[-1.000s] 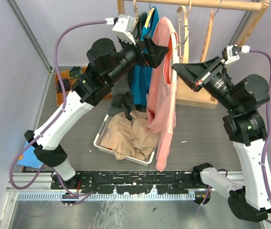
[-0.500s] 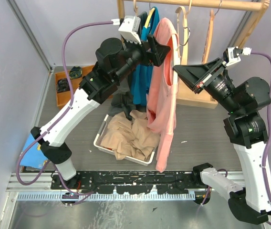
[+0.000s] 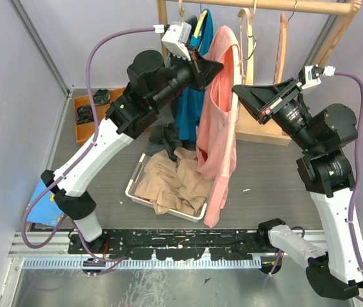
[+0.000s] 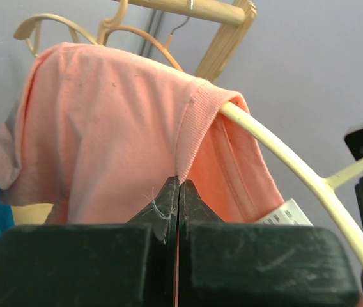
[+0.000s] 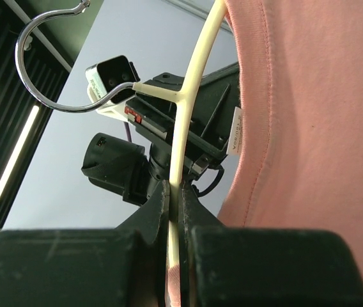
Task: Remove the t-shirt from the hanger
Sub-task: Pick up the hanger from the clothesline.
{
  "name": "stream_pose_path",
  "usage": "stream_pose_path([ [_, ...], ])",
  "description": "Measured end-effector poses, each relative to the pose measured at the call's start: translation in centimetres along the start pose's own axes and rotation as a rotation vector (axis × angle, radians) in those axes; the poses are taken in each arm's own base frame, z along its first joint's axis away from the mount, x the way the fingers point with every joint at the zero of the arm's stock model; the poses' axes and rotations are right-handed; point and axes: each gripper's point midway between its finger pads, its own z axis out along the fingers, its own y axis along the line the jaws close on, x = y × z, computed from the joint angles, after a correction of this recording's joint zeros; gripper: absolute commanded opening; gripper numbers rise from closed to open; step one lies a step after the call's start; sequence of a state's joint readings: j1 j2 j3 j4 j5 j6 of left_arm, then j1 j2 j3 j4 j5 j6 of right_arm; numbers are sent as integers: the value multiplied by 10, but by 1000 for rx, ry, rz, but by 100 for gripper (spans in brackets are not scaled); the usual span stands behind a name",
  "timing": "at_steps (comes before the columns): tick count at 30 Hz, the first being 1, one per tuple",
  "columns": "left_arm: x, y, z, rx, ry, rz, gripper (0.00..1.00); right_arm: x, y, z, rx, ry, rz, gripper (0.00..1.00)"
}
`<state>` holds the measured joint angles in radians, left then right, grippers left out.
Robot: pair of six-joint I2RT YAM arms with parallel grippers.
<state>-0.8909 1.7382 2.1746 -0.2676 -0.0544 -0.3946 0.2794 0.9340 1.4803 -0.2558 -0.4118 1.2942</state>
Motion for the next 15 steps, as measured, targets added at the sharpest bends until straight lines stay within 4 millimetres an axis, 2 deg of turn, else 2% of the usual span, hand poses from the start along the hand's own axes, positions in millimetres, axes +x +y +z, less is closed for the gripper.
stream_pose_path([
  [5,9,-7,-11,45,43,-9,0,-4,-5,3,7,-23,8,1],
  [9,13,-6,-34,46,69,-16,0,-6,-14,7,21,-36,24,1],
  [15,4,-9,-66,53,69,-36,0,-8,-17,15,15,-39,29,1],
])
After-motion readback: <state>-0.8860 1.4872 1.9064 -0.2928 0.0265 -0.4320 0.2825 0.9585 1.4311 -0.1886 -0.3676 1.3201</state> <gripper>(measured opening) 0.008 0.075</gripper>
